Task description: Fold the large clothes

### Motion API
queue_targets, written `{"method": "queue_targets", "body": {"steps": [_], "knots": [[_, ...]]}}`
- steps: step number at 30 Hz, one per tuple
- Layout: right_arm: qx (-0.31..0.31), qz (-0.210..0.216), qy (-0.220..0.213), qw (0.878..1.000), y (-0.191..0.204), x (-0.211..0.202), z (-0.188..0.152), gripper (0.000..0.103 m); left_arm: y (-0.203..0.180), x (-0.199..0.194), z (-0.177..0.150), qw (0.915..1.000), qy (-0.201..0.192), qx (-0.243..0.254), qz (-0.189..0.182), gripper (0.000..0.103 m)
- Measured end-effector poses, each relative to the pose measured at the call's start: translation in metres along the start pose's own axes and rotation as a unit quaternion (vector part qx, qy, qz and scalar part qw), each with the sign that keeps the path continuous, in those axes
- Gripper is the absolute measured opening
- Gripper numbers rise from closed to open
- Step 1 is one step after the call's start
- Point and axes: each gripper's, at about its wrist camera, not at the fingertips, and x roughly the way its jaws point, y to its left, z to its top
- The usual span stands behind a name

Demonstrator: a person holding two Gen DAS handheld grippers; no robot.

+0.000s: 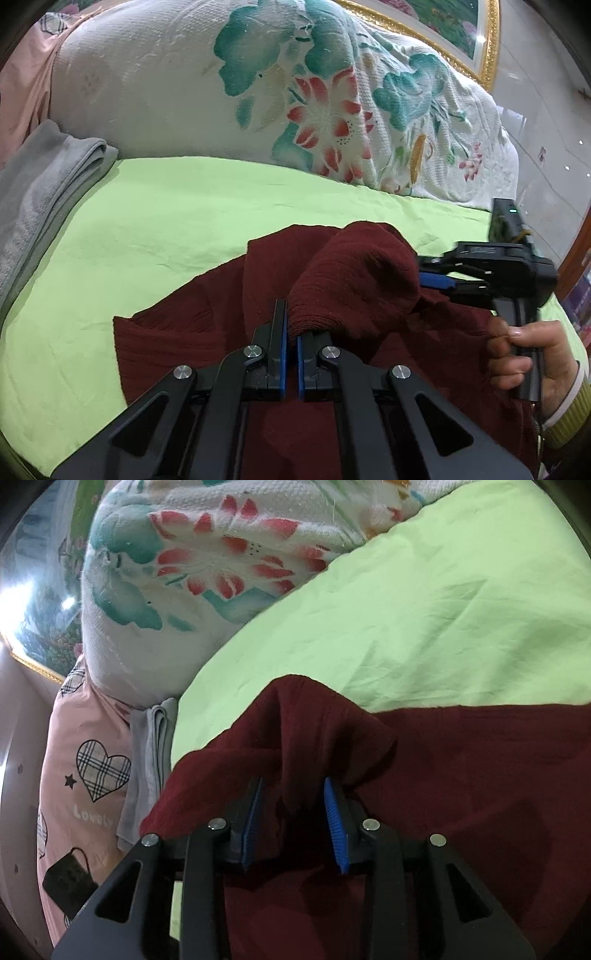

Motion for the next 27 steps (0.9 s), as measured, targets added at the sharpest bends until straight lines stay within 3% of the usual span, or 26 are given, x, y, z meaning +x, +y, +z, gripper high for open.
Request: {"method": "queue_targets", "body": {"steps": [2,4,8,11,15,18,22,23,26,27], "knots": [[0.002,0.006,0.004,1.0,-0.001,0.003,0.002,0.006,-0.002,0.0,0.001,1.0,-0.001,0.004,0.002,0.002],[-0.011,0.007,-0.013,1.0,0.006,-0.011,-0.001,0.006,-0.002,-0.004,0.003,1.0,-0.004,0.007,0.001,0.002],[-0.067,0.026,-0.068,0.995,0.024,-0.079,-0.028,0.006,-0.002,-0.032,-0.001,0.9997,-0.018,0.016,-0.002,0.002],[-0.081,0.028,-0.073,0.994,0.018,-0.114,-0.06,0.006,-0.008,-0.049,-0.018,0.9993,-0.017,0.03,-0.017,0.002],[-0.074,-0.013,-0.041,0.996,-0.009,-0.11,-0.097,0.006,-0.022,-0.043,-0.064,0.9978,0.029,0.058,-0.015,0.002],[-0.052,-0.019,-0.018,0.998,-0.03,-0.099,-0.114,0.006,-0.021,-0.038,-0.091,0.9964,0.064,0.051,-0.022,0.003],[-0.045,-0.018,-0.01,0.999,-0.036,-0.099,-0.123,0.01,-0.01,-0.053,-0.103,0.9954,0.08,0.034,-0.04,0.009],[-0.044,-0.018,-0.011,0.999,-0.036,-0.102,-0.124,0.016,-0.006,-0.059,-0.102,0.9955,0.078,0.026,-0.048,0.012],[-0.044,-0.015,-0.025,0.999,-0.036,-0.111,-0.125,0.033,0.011,-0.071,-0.092,0.9951,0.074,-0.014,-0.065,0.046],[-0.039,-0.012,-0.029,0.999,-0.038,-0.114,-0.126,0.033,0.014,-0.071,-0.088,0.9948,0.073,-0.024,-0.067,0.047]]}}
